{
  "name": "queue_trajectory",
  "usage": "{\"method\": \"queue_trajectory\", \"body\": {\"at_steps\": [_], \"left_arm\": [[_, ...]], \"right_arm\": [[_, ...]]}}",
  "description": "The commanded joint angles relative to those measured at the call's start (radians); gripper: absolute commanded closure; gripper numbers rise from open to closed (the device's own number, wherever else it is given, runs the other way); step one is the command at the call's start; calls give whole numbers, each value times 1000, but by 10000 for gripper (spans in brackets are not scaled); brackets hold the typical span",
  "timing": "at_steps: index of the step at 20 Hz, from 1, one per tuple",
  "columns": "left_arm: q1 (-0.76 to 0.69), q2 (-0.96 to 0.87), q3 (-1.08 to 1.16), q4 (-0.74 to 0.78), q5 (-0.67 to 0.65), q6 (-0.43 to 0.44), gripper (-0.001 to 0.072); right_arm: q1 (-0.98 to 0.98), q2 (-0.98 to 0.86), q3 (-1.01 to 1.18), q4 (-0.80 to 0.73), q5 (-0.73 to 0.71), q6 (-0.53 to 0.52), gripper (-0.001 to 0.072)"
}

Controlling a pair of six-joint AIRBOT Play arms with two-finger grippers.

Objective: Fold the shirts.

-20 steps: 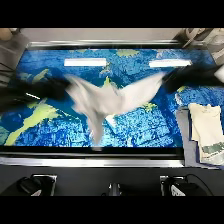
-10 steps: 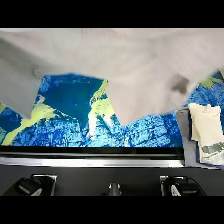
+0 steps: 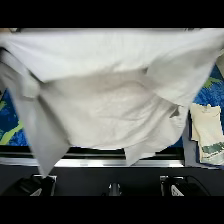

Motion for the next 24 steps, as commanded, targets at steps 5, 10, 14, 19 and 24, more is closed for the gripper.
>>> {"method": "queue_trajectory", "body": {"at_steps": [5, 10, 14, 19, 24], "left_arm": [[134, -421, -302, -50, 8, -28, 681], [220, -594, -301, -332, 18, -28, 668], [289, -576, -239, -348, -92, 38, 136], [424, -352, -441, -351, -233, 160, 259], [430, -128, -941, -378, -124, 160, 210]], "right_arm": [[0, -597, 0, 171, 9, 94, 682], [0, -765, 0, 328, 15, 122, 670], [-62, -728, 29, 300, 86, 10, 193], [-280, -695, 29, 187, 337, 16, 245], [-319, -696, 14, 196, 350, 16, 278]]}}
